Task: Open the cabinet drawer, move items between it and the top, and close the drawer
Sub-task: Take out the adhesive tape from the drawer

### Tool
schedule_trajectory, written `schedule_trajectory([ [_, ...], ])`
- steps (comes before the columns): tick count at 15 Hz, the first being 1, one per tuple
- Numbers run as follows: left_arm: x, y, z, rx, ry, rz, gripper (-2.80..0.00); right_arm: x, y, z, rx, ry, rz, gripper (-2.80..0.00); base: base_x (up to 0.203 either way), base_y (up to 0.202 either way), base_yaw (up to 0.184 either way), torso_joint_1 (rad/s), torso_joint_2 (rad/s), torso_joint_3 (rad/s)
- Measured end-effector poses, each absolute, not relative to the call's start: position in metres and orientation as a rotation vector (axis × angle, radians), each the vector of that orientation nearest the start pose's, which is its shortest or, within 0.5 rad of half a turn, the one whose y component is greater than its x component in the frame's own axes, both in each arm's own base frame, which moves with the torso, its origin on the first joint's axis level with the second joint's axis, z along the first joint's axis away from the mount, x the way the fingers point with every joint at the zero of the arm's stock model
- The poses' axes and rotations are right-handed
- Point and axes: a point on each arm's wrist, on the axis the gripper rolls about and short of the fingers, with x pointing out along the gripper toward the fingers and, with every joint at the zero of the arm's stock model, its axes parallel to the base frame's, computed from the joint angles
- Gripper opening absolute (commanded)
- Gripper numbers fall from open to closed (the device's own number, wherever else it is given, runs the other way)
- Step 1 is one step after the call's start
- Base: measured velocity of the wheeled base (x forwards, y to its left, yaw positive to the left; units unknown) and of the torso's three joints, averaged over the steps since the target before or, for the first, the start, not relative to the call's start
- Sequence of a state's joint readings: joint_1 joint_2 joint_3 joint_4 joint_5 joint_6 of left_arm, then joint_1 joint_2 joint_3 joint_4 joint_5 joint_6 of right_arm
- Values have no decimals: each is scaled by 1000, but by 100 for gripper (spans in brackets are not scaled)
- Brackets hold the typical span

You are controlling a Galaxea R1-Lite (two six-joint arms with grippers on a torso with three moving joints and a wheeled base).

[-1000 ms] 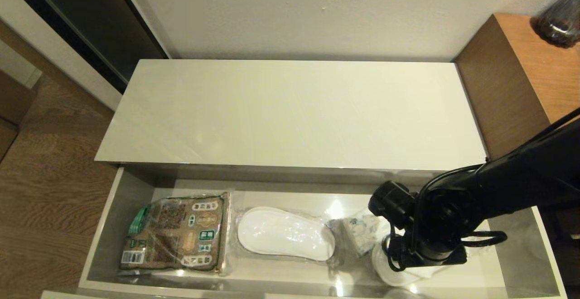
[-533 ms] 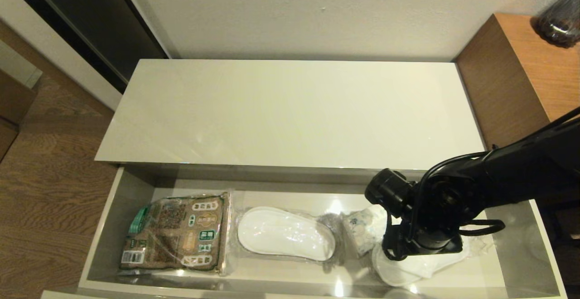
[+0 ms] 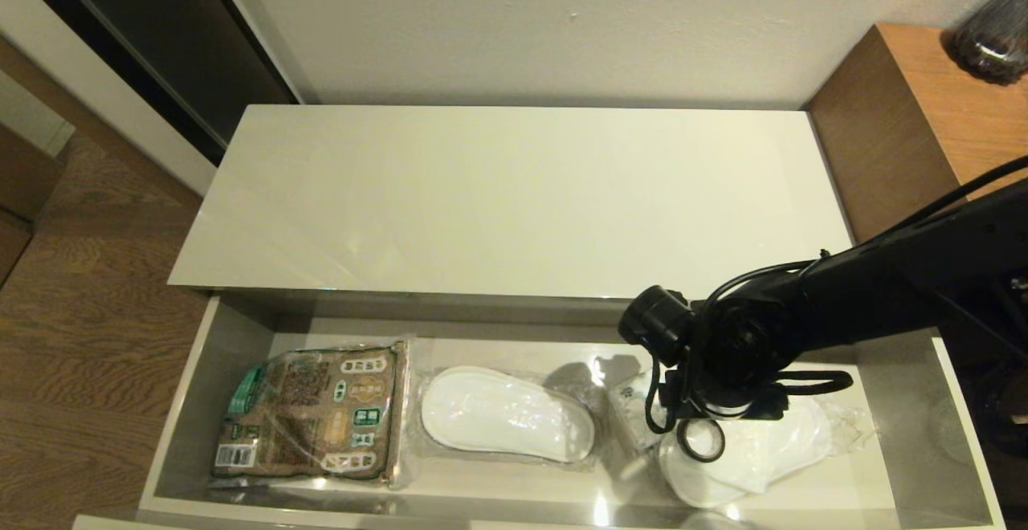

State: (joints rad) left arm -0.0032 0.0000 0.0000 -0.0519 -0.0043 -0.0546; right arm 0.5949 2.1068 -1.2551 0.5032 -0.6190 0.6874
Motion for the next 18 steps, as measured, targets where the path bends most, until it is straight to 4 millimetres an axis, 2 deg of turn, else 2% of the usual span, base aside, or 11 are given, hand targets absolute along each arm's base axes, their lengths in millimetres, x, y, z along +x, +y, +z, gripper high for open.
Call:
schedule_trajectory([
  [3, -23, 0, 81, -55, -51, -9, -280, 295, 184, 66, -185, 1046, -394, 0, 0, 0, 0, 0, 0, 0],
  [11, -23, 0, 81, -54, -51, -9, -280, 277, 173, 30, -215, 1130, -392, 0, 0, 0, 0, 0, 0, 0],
  [18, -23, 0, 81, -54, -52, -8, -280, 282, 170, 1, -243, 1170, -368, 0, 0, 0, 0, 0, 0, 0],
])
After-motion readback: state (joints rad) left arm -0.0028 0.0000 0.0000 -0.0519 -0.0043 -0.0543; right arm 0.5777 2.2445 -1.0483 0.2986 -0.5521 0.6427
